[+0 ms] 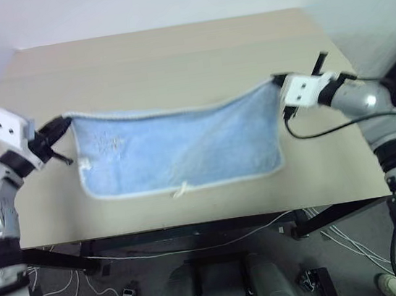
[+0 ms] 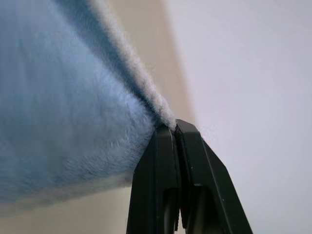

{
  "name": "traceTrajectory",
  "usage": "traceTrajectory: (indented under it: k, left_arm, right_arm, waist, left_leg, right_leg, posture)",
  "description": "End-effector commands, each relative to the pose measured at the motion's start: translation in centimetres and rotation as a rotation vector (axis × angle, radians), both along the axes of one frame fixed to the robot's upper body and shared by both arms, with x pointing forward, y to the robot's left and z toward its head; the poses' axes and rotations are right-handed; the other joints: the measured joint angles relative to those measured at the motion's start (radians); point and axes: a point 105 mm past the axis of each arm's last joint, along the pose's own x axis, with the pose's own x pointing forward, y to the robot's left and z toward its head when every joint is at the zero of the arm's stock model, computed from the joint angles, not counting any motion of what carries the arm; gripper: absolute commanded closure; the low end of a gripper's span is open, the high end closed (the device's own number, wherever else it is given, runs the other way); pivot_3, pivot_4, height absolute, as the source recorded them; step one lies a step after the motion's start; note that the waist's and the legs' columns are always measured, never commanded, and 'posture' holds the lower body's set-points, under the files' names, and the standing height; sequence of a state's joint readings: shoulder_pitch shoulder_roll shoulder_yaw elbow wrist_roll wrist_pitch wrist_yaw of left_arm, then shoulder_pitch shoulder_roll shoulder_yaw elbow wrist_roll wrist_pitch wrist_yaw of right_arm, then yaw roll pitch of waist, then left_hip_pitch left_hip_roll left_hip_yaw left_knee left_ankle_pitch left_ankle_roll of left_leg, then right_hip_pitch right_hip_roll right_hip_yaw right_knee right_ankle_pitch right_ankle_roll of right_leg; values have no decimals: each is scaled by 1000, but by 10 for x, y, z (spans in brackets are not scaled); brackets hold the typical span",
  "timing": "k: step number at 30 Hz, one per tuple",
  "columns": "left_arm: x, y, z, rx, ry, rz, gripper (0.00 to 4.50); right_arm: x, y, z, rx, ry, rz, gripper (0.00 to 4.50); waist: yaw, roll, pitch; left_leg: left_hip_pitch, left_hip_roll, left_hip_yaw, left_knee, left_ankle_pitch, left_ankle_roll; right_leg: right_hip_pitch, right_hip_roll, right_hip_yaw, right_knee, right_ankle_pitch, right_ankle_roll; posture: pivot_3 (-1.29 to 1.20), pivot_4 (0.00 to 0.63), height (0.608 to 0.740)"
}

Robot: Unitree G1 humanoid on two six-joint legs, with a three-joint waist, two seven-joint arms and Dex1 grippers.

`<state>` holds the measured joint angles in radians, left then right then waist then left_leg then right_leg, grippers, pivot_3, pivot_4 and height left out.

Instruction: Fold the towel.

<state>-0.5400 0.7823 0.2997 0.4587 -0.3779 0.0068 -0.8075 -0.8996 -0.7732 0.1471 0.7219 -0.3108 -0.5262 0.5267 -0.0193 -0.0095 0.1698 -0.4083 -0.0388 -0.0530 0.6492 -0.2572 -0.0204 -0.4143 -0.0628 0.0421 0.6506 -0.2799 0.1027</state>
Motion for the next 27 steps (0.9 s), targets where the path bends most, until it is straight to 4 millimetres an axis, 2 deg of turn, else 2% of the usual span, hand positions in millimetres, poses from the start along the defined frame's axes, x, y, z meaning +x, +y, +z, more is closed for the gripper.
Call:
traceTrajectory:
  k: [1,3,6,9,13,17,21,27]
  left_arm:
    - [12,18,37,-73,-122,107,4500]
    - [16,24,57,-109,-178,132,4500]
    - [14,32,76,-135,-226,148,4500]
    - [6,41,73,-111,-212,134,4500]
    - [-15,40,44,-112,-88,20,4500]
    - [-51,32,-5,-101,125,-108,4500]
    - [-83,26,-37,-89,308,-165,4500]
    - [-121,25,-64,-64,509,-218,4500]
  right_arm:
    - [3,-15,46,29,-109,-43,4481]
    - [2,-16,69,57,-151,-36,4481]
    - [-5,-18,90,92,-182,-9,4481]
    - [-17,-19,95,127,-147,46,4481]
    - [-41,-14,72,151,10,160,4481]
    - [-72,-9,24,146,258,229,4481]
    - [-96,-12,-6,151,437,230,4481]
    - [-129,-17,-34,133,658,229,4481]
  waist:
    - [-1,-1,1]
    - [-1,-1,1]
    - [-2,-1,1]
    - [-3,-1,1]
    - [-6,-1,1]
    - [-2,-1,1]
    - [4,0,1]
    - [8,0,0]
  left_leg:
    - [0,0,0,0,0,0]
    - [-1,0,0,0,0,0]
    - [-2,0,1,0,1,-1]
    - [-3,0,2,-1,3,-4]
    - [-2,1,2,-1,2,-4]
    - [-3,1,1,0,0,1]
    - [-3,1,1,1,-1,1]
    - [1,1,-1,0,-1,1]
  right_leg:
    - [0,0,0,0,0,0]
    - [-1,0,0,0,0,0]
    - [-3,0,1,0,0,0]
    - [-3,0,1,0,0,0]
    - [-2,0,1,1,0,0]
    - [-3,-1,2,3,0,0]
    - [-2,-3,2,0,0,0]
    - [2,-5,2,-2,0,0]
  posture:
    - [0,150,740]
    - [0,150,740]
    - [0,150,740]
    - [0,150,740]
    - [0,150,740]
    - [0,150,740]
    - [0,150,740]
    - [0,150,740]
